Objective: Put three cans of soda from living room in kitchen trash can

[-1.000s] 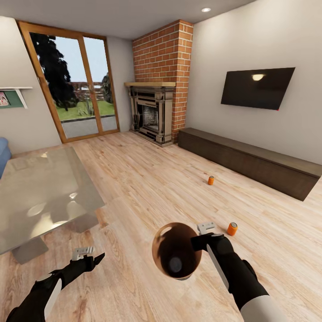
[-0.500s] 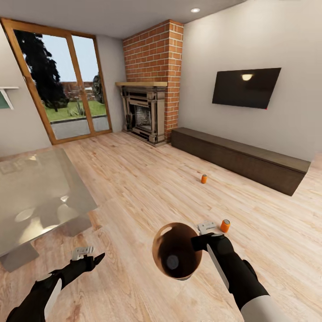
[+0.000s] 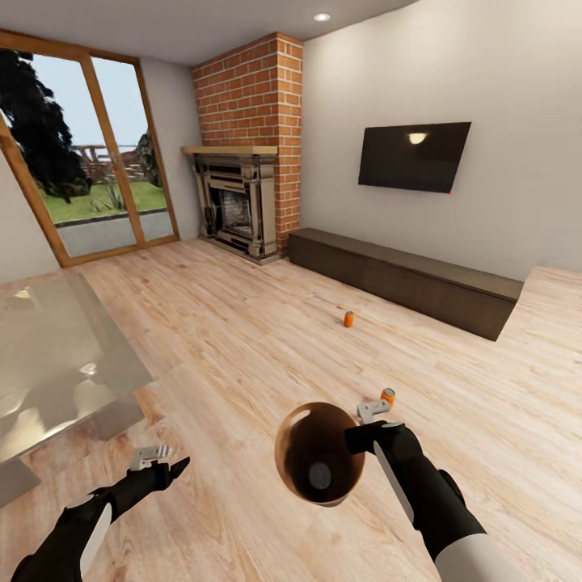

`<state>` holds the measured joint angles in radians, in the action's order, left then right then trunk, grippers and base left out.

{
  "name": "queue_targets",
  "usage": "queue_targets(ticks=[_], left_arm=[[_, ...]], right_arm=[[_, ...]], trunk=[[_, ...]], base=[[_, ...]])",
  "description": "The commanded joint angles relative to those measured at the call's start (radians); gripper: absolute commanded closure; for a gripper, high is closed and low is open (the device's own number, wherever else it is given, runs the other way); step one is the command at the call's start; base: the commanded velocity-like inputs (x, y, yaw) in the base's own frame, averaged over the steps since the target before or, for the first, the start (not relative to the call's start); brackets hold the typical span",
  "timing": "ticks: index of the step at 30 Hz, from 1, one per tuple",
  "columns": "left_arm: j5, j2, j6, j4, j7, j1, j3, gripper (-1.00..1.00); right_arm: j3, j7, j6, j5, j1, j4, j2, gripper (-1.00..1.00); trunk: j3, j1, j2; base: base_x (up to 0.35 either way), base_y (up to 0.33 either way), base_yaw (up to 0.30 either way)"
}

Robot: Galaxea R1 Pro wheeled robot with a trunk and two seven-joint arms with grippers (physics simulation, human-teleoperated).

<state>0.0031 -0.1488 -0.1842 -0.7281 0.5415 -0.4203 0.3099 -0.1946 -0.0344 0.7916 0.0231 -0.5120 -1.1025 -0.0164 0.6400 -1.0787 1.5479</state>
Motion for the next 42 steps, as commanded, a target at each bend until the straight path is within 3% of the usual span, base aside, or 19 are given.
queue_targets(ticks=[1, 10, 42], left_arm=[[0.0, 0.0, 0.0, 0.0, 0.0, 0.0, 0.0, -1.0], [0.0, 0.0, 0.0, -0.003, 0.001, 0.0, 0.0, -1.0], [0.0, 0.0, 0.0, -0.005, 0.002, 0.0, 0.0, -1.0]], right_arm=[[0.0, -0.004, 0.0, -0.009, 0.0, 0.0, 0.0, 1.0], [0.0, -0.005, 0.0, -0.011, 0.0, 0.0, 0.0, 1.0], [0.0, -0.006, 0.001, -0.014, 0.0, 0.0, 0.0, 1.0]], trunk=[[0.0, 0.0, 0.0], [0.0, 0.0, 0.0], [0.004, 0.0, 0.0]], base=[[0.0, 0.0, -0.005], [0.0, 0.0, -0.084], [0.0, 0.0, -0.268]])
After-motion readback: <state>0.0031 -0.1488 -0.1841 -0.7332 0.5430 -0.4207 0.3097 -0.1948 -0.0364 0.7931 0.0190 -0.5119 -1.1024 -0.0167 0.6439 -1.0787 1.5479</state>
